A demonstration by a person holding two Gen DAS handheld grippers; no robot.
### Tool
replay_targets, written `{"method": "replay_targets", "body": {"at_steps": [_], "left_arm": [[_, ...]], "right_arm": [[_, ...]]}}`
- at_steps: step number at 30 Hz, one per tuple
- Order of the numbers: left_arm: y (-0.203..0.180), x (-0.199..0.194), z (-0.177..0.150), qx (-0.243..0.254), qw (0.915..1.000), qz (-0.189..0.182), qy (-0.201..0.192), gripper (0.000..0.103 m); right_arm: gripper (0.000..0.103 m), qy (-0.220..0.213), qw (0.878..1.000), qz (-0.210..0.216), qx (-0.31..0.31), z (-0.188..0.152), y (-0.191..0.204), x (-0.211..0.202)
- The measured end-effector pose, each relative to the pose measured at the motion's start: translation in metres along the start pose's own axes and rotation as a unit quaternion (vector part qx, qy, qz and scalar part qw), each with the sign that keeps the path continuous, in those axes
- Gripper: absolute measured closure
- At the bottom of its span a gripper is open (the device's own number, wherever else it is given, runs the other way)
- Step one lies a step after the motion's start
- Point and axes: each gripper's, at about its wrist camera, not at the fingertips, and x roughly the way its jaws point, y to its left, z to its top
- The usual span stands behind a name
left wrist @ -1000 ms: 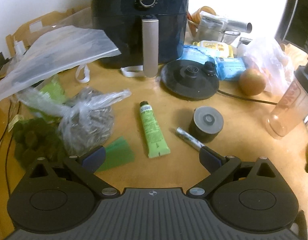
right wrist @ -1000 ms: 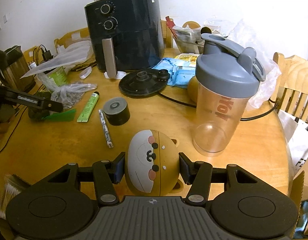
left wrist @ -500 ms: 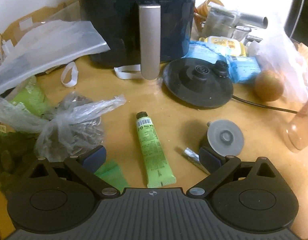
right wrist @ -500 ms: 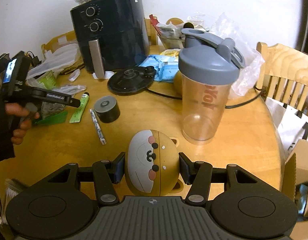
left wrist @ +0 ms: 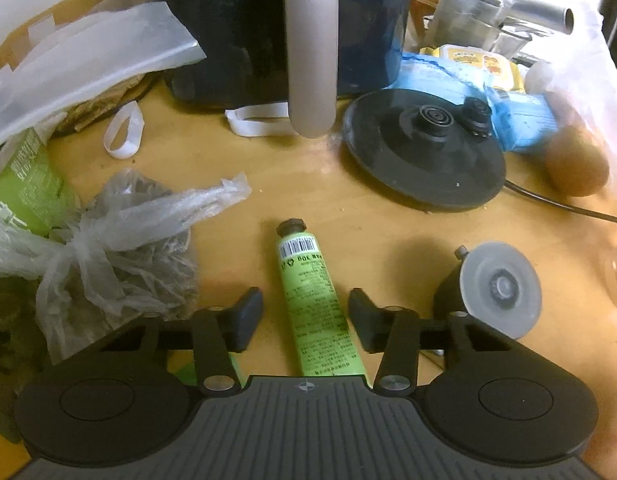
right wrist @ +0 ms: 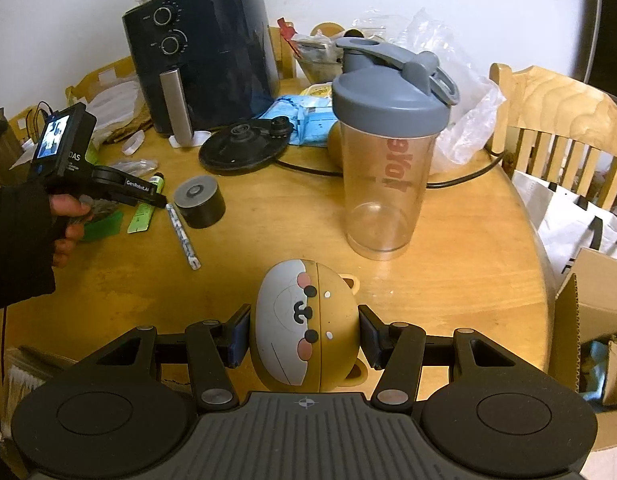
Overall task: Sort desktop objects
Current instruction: 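Grasp the green tube with the left tool, then carry the green tube to the box and drop it with the left tool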
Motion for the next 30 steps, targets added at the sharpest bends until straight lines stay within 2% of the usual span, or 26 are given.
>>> {"method": "replay_targets", "body": {"at_steps": [2, 3, 12, 20, 30], "left_arm": [[0.000, 0.000, 0.001, 0.001, 1.0000, -0.004, -0.003, 0.075], [0.000, 0.000, 0.001, 0.003, 1.0000, -0.002, -0.003, 0.075], [-0.004, -0.009, 0.000, 0.017, 0.9998, 0.002, -0.006, 0.076], [-0.002, -0.037, 0.002, 0.012, 0.9998, -0.001, -0.018, 0.076], [-0.006, -0.081, -0.013, -0.001, 0.9995, -0.002, -0.032, 0.076]], "right_arm": [[0.046, 0.001, 1.000, 0.001, 0.000, 0.000, -0.002, 0.000], [0.046, 0.001, 1.000, 0.001, 0.001, 0.000, -0.002, 0.000], [0.046, -0.002, 1.000, 0.013, -0.008, 0.002, -0.004, -0.002], [0.046, -0.009, 0.999, 0.031, -0.021, 0.006, -0.001, -0.005], [0.046, -0.015, 0.997, 0.064, -0.040, 0.010, 0.002, -0.013]]}}
